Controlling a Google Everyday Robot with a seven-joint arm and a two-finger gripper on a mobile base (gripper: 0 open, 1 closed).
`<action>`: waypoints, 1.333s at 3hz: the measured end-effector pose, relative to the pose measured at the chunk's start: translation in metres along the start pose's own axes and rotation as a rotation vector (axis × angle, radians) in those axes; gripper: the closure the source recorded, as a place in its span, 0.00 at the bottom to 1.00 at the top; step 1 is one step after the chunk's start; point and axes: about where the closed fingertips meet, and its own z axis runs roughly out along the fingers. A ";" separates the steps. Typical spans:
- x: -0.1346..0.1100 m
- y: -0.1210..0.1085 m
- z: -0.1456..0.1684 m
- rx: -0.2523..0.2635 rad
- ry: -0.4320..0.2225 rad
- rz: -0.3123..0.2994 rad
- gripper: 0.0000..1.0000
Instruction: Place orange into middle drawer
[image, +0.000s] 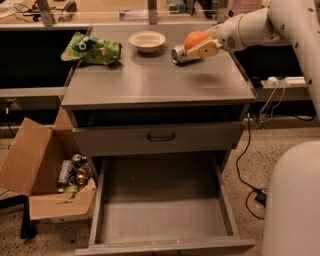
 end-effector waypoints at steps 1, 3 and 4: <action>0.003 0.012 0.005 -0.038 0.014 -0.036 1.00; 0.005 0.089 -0.002 -0.189 -0.010 -0.189 1.00; 0.010 0.140 -0.001 -0.288 -0.023 -0.253 1.00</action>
Offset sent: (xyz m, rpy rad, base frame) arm -0.0835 0.0475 -0.0346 -0.1159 -0.0253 0.2878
